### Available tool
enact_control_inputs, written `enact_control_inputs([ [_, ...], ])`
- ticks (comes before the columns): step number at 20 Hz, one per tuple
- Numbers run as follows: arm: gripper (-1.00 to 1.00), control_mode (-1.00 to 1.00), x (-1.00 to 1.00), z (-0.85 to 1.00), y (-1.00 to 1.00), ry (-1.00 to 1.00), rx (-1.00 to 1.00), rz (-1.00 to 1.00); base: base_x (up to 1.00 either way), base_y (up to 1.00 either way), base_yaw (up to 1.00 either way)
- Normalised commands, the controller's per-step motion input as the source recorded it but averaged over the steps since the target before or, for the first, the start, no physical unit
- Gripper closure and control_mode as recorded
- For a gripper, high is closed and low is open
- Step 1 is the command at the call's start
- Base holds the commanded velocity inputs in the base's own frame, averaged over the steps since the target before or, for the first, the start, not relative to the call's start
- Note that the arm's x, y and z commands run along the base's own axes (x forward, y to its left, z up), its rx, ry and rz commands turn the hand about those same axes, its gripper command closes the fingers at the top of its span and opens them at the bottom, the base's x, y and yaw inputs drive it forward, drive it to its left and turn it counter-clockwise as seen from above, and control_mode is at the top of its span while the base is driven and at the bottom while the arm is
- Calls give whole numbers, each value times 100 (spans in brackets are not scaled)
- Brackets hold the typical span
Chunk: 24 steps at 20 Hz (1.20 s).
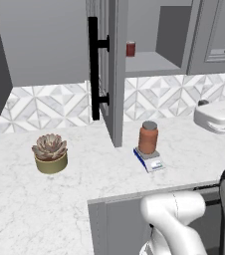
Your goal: Pick the honey bottle and place it on the digital scale for weighing, and close the cabinet.
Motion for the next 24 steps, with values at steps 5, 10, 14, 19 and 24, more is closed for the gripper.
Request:
enact_control_inputs([
  [5,-100,-100,-82,15,24,-18,0,6,0,0,0],
  [10,-100,-100,-64,9,46,-25,0,8,0,0,0],
  [14,-100,-100,-47,2,65,-28,0,8,0,0,0],
  [19,-100,-100,-47,12,57,-27,0,10,0,0,0],
  [24,-100,-100,8,4,71,-9,0,3,0,0,0],
])
